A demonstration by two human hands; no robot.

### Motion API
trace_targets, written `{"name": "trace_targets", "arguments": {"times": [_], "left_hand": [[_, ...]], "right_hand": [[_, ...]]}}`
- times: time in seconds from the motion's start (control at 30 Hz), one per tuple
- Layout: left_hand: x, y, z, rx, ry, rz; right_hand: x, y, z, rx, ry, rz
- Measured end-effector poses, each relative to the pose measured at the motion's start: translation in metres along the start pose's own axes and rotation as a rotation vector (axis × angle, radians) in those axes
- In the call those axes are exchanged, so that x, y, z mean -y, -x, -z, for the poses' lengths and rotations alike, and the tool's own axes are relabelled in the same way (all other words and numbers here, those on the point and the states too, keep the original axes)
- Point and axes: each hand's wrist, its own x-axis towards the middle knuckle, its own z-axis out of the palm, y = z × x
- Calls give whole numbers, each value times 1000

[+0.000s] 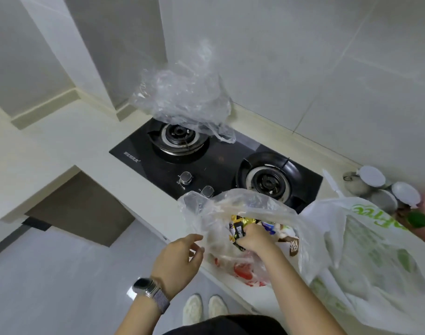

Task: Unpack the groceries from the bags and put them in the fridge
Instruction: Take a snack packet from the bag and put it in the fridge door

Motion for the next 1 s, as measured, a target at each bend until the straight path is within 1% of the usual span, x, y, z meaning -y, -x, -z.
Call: {"name": "trace_targets", "arguments": {"times": [0.07, 0.2, 0.37, 0.43, 0.53, 0.6, 0.77, 0.87, 1.0], "left_hand": [[4, 2, 2, -9, 7, 30], [11, 5, 3, -25, 12, 75], [12, 6, 2, -42, 36, 105], [9, 5, 0, -47, 51, 106], [2, 3, -3, -46, 73, 100], [-3, 2, -6, -39, 79, 85], [-31, 4, -14, -27, 173, -7], [-48, 8, -20, -6, 288, -40], [-63, 14, -25, 7, 352, -104]], "right_hand": [[4, -10, -9, -14, 81, -11], [7, -17, -17, -124, 134, 13], [3, -17, -18, -108, 151, 74], [-2, -13, -17, -139, 125, 114], [-13, -2, -7, -241, -42, 176], [-20, 9, 3, -267, -148, 210], [-23, 54, 38, -151, -614, 318], [-19, 83, 49, -67, -712, 361], [-10, 108, 41, 5, -923, 328]]}}
